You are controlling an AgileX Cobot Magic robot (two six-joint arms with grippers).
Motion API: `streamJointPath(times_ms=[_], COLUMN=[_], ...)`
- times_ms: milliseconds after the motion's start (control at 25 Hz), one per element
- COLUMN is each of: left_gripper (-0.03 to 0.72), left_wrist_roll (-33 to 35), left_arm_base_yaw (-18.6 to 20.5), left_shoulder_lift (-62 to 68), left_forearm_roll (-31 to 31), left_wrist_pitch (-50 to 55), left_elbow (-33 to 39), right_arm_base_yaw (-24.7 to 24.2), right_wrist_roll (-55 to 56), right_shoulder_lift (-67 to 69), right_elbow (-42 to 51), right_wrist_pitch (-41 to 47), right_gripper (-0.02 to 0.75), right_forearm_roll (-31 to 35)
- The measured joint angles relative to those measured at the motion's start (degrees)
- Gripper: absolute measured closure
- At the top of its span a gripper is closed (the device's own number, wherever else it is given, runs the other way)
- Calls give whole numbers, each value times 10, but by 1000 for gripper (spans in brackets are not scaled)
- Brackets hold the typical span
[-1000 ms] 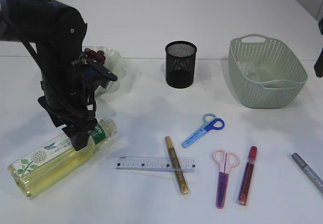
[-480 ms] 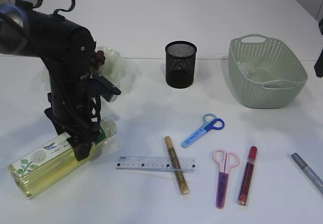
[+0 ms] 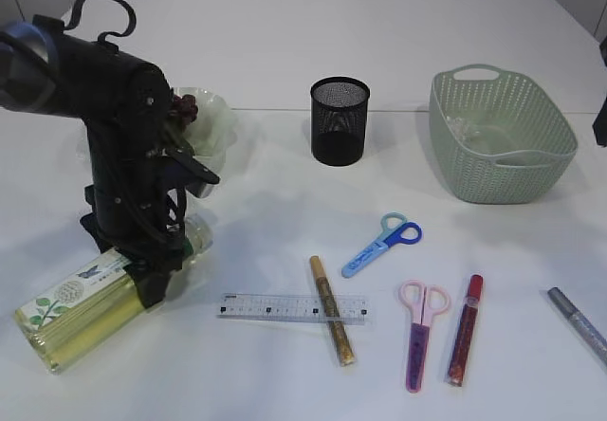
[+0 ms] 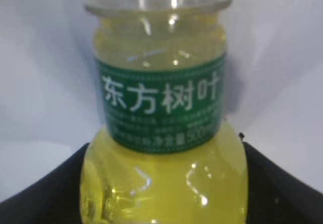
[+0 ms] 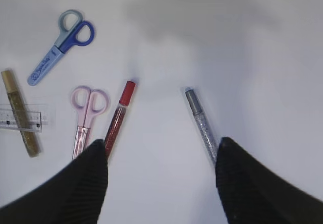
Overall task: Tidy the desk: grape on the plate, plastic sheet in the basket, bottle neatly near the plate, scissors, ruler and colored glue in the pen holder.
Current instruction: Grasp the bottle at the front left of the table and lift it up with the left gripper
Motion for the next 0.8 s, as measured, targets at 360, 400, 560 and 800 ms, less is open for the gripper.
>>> streamJointPath(times_ms=[360,400,560,800], left_gripper=[162,184,228,232], left_wrist_roll=[0,0,1,1], left_arm_base_yaw=[3,3,3,19], left_shoulder_lift=[17,17,17,18], left_forearm_roll=[-10,-11,-17,-67], left_wrist_pitch=[1,2,9,15], left_elbow=[-1,-2,-6,-7], right_arm_base_yaw=[0,0,0,0], right_wrist_roll=[0,0,0,0], right_shoulder_lift=[0,0,0,0], right_elbow=[0,0,0,0], right_wrist_pitch=[0,0,0,0], right_gripper=[214,214,214,214], right_forearm_roll=[-6,-6,-6,-7])
